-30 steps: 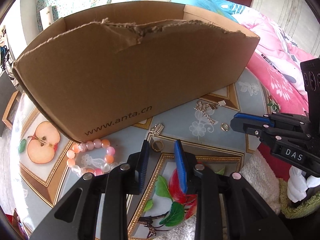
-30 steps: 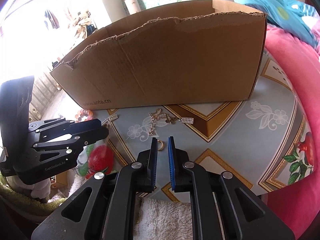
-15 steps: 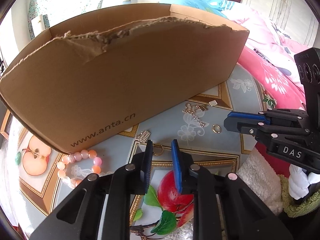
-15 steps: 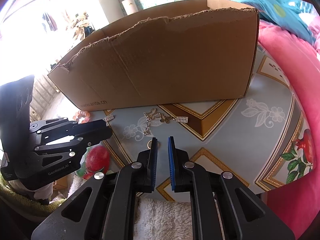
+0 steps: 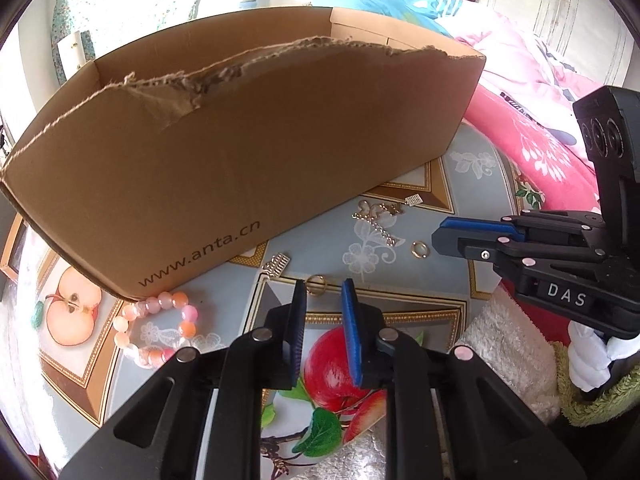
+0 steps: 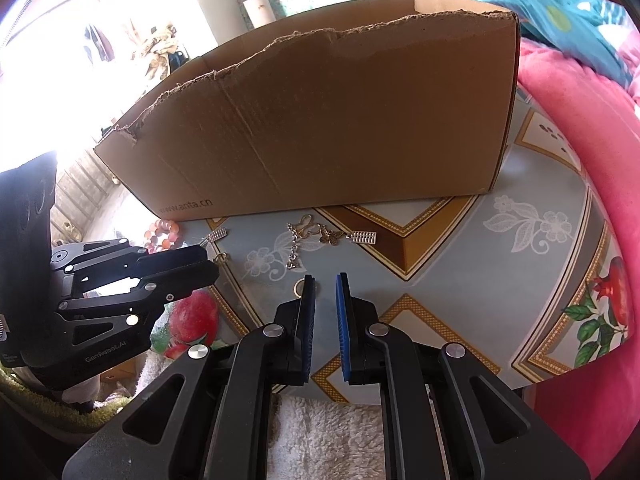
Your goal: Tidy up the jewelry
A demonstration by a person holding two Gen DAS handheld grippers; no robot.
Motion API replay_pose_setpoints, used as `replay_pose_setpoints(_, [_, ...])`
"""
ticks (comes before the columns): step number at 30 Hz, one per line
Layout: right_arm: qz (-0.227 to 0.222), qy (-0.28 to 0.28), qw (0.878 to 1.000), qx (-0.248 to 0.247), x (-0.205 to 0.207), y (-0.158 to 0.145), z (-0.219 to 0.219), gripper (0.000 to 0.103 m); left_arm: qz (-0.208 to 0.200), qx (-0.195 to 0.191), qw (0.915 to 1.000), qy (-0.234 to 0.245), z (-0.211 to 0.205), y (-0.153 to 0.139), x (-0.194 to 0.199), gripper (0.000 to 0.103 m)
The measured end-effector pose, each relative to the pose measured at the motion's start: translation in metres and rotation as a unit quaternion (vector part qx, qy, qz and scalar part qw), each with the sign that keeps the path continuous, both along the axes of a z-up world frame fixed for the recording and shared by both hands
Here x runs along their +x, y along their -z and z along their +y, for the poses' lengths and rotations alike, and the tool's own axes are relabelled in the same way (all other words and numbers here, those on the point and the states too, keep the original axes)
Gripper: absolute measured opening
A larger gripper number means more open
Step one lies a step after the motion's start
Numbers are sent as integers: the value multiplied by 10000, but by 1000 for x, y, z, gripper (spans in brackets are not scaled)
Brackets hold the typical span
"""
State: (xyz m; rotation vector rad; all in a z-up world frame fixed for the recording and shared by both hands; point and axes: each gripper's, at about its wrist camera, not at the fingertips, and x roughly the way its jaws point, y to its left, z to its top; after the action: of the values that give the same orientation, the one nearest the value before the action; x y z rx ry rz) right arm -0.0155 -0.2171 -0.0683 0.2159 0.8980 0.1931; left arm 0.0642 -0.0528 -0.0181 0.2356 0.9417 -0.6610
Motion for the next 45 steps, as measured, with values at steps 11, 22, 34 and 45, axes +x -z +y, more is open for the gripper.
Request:
replay_pose_setpoints(11, [-14, 25, 10000, -13, -2, -1, -1, 11, 379, -399, 9984, -139, 6, 4, 5, 17])
replay_pose_setpoints(22, [-8, 14, 10000, -12, -1, 0, 1, 11, 384, -390, 9983, -197, 2, 3, 6, 17])
replay_pose_setpoints(34, [-2, 45, 10000, -1, -1, 0, 1, 11, 381, -200, 9986, -316, -9, 3, 8, 17])
replay_pose_setpoints(45, [-15, 88, 10000, 10, -2, 2, 2, 11, 119, 214, 9980, -590, -31, 4, 4, 17])
